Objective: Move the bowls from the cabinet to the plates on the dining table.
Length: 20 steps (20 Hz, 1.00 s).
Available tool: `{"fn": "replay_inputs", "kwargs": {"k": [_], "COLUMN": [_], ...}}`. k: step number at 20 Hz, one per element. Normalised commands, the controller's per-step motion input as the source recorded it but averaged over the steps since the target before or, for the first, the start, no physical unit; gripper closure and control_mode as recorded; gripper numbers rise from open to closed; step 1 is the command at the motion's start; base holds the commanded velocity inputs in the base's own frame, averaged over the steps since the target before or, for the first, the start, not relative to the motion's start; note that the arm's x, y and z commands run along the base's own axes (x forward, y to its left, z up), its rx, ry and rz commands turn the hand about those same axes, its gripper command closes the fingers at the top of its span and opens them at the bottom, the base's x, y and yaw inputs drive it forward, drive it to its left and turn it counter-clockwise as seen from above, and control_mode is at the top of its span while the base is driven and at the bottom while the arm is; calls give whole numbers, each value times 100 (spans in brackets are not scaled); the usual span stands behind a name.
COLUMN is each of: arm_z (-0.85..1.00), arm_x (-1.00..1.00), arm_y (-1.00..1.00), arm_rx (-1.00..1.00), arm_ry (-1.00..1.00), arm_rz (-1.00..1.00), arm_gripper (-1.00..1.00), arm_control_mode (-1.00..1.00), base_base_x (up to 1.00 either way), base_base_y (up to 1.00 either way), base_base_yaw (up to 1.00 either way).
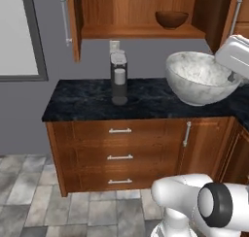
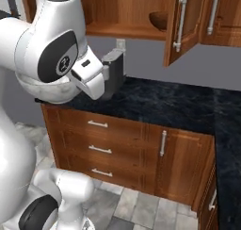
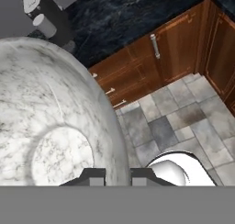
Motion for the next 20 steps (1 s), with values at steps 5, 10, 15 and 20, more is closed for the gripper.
{"fn": "replay_inputs", "kwargs": {"k": [5,10,15,20], "arm_z": [0,0,0,0], "arm_x": [0,0,0,0], "arm_y": [0,0,0,0], "arm_rx": [0,0,0,0], "arm_ry": [0,0,0,0], "arm_rz": [0,0,0,0], "arm_gripper": [100,100,100,100], "arm_control_mode": [100,100,100,100], "base_base_x": [-29,-13,0,0], "base_base_y": [20,10,1,0], "base_base_yaw": [43,48,58,57]}}
